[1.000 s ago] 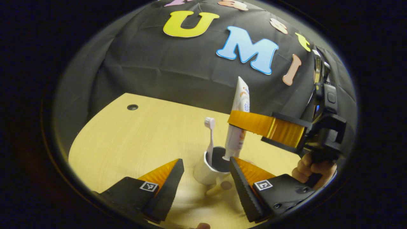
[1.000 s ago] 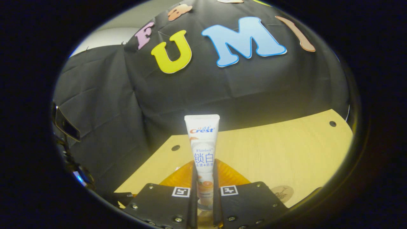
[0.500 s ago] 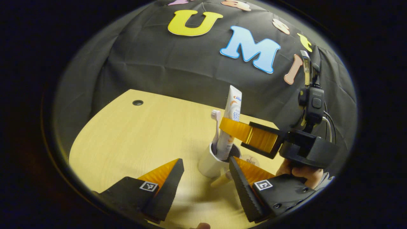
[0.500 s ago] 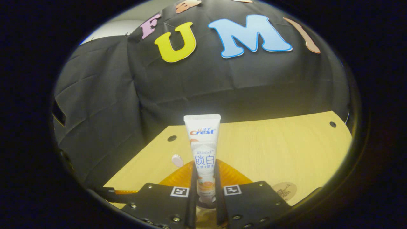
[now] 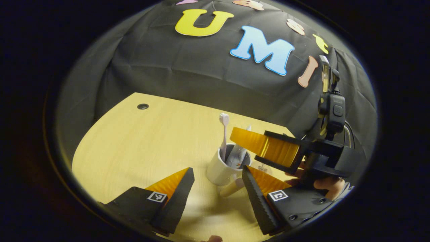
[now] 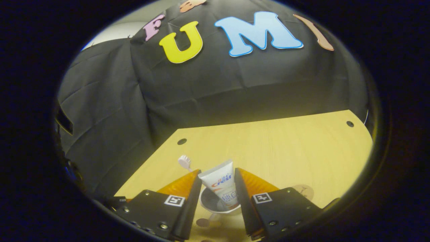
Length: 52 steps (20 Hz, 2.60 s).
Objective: Put the toothbrush and toothpaste on the desktop into the cup, then pick up the cup and place it on the coaster on the desktop.
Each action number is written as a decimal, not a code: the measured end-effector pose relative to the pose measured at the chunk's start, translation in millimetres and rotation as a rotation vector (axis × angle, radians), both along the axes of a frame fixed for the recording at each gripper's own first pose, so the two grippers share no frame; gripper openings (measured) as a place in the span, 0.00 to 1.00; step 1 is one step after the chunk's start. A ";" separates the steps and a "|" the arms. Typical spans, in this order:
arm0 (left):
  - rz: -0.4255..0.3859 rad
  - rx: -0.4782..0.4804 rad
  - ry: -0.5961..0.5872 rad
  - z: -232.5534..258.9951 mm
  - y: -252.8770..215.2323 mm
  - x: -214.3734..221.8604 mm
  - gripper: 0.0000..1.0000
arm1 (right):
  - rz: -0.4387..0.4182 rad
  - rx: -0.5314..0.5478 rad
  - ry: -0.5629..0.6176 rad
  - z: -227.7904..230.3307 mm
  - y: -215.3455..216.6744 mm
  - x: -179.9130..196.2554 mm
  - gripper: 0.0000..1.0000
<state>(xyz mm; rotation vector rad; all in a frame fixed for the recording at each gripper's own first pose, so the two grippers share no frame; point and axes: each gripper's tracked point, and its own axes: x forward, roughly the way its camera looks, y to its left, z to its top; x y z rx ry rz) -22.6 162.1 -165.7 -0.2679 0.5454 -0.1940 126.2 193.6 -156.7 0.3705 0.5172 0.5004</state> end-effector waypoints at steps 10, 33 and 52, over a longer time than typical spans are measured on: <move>-0.081 -0.013 0.055 -6.8 -28.2 -6.7 0.94 | -0.130 0.061 0.027 36.7 -47.9 -1.3 0.89; -0.103 0.186 0.494 -91.3 -47.8 18.7 0.97 | -0.275 -0.250 0.052 15.1 -195.6 -19.1 0.89; -0.081 0.343 0.563 -117.5 -52.4 18.3 0.41 | -0.247 -0.277 0.053 1.0 -218.7 -24.8 0.89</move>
